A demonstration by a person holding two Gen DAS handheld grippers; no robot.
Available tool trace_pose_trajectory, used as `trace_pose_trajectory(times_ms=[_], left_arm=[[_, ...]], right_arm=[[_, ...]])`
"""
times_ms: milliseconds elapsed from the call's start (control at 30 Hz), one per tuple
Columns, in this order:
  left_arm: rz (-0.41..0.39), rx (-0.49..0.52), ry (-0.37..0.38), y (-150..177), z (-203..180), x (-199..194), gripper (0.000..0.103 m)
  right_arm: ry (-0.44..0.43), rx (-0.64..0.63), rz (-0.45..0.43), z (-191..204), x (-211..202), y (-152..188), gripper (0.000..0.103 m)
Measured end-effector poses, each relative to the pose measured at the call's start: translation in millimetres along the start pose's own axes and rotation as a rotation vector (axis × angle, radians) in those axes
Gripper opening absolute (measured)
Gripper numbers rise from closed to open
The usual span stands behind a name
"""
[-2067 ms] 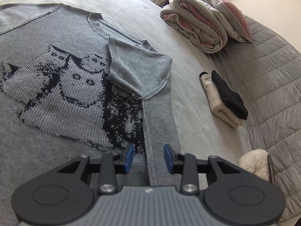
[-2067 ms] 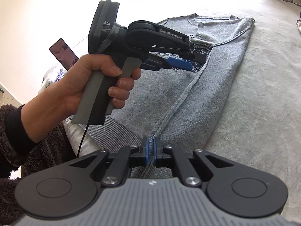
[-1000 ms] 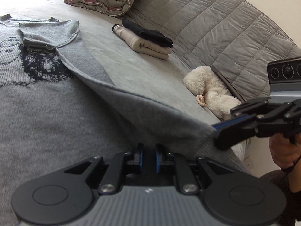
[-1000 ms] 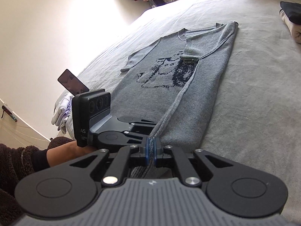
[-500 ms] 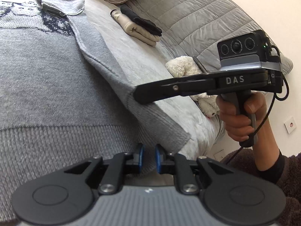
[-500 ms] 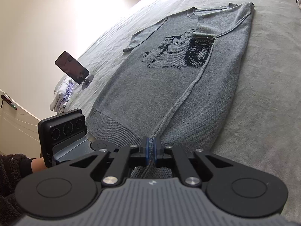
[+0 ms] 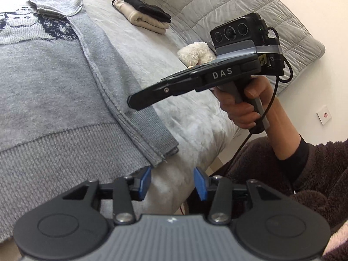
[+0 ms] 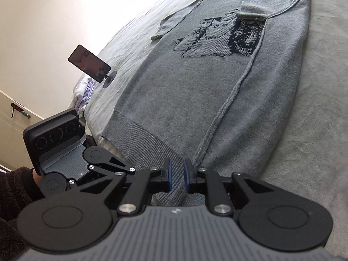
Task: Fold clothes
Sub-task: 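Open the left gripper, then the right gripper, releasing the sweater, then grasp the other sweater sleeve with the left gripper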
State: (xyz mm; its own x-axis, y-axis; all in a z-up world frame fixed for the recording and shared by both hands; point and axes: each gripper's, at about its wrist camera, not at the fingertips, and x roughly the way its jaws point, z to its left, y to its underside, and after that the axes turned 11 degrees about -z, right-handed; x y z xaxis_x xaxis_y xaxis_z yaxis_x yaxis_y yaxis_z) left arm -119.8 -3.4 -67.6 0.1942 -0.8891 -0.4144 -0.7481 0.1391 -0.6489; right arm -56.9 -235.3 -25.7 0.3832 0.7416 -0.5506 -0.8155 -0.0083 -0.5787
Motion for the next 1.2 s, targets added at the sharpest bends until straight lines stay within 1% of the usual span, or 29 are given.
trace_pose_trajectory(times_ms=[133,167,200,233,267,333,367,433,533,600,633,667,700,733,767,867,967,1000,1100,1200], left_arm=[[-0.052,-0.019,-0.024,-7,7,-5,0.048],[-0.062,-0.023,-0.031,-10,9,-5,0.049],[-0.074,-0.028,-0.041,-13,12,-6,0.05],[-0.083,-0.033,-0.049,-16,15,-7,0.05],[-0.094,-0.038,-0.059,-19,17,-8,0.052],[-0.121,-0.042,-0.09,-27,23,-13,0.055],[-0.137,-0.042,-0.109,-30,25,-16,0.059],[-0.175,-0.044,-0.158,-36,32,-27,0.061],[-0.235,-0.06,-0.239,-48,47,-39,0.066],[-0.276,-0.073,-0.295,-56,58,-48,0.071],[-0.298,-0.082,-0.331,-60,63,-52,0.073],[-0.324,-0.094,-0.371,-66,69,-58,0.075],[-0.353,-0.111,-0.418,-72,77,-65,0.077],[-0.378,-0.13,-0.464,-78,86,-71,0.078],[-0.403,-0.148,-0.51,-83,94,-78,0.079],[-0.478,-0.216,-0.657,-96,119,-97,0.08],[-0.599,-0.291,-0.822,-104,147,-120,0.081],[-0.63,-0.312,-0.853,-106,157,-127,0.081],[-0.667,-0.32,-0.93,-114,178,-136,0.081],[-0.701,-0.32,-0.966,-122,198,-138,0.08]], right_arm=[[0.115,0.063,-0.137,-18,-7,-13,0.018],[0.144,0.068,-0.155,-22,-6,-15,0.018],[0.201,0.055,-0.157,-27,-2,-17,0.018],[0.244,0.038,-0.142,-30,3,-17,0.017],[0.25,0.039,-0.131,-33,5,-17,0.015],[0.251,0.045,-0.112,-39,11,-18,0.016],[0.247,0.048,-0.122,-38,10,-20,0.018],[0.239,0.055,-0.147,-35,9,-24,0.018],[0.226,0.066,-0.184,-32,6,-31,0.018],[0.215,0.091,-0.202,-31,11,-36,0.019],[0.206,0.097,-0.207,-30,13,-38,0.019],[0.196,0.103,-0.213,-30,15,-41,0.022],[0.192,0.1,-0.218,-29,17,-43,0.027],[0.19,0.095,-0.223,-27,20,-44,0.045],[0.187,0.09,-0.228,-26,22,-46,0.054],[0.182,0.079,-0.227,-24,31,-52,0.053],[0.176,0.079,-0.219,-26,39,-56,0.053],[0.179,0.078,-0.218,-27,41,-57,0.053],[0.193,0.067,-0.232,-29,44,-61,0.054],[0.196,0.059,-0.25,-30,46,-64,0.054]])
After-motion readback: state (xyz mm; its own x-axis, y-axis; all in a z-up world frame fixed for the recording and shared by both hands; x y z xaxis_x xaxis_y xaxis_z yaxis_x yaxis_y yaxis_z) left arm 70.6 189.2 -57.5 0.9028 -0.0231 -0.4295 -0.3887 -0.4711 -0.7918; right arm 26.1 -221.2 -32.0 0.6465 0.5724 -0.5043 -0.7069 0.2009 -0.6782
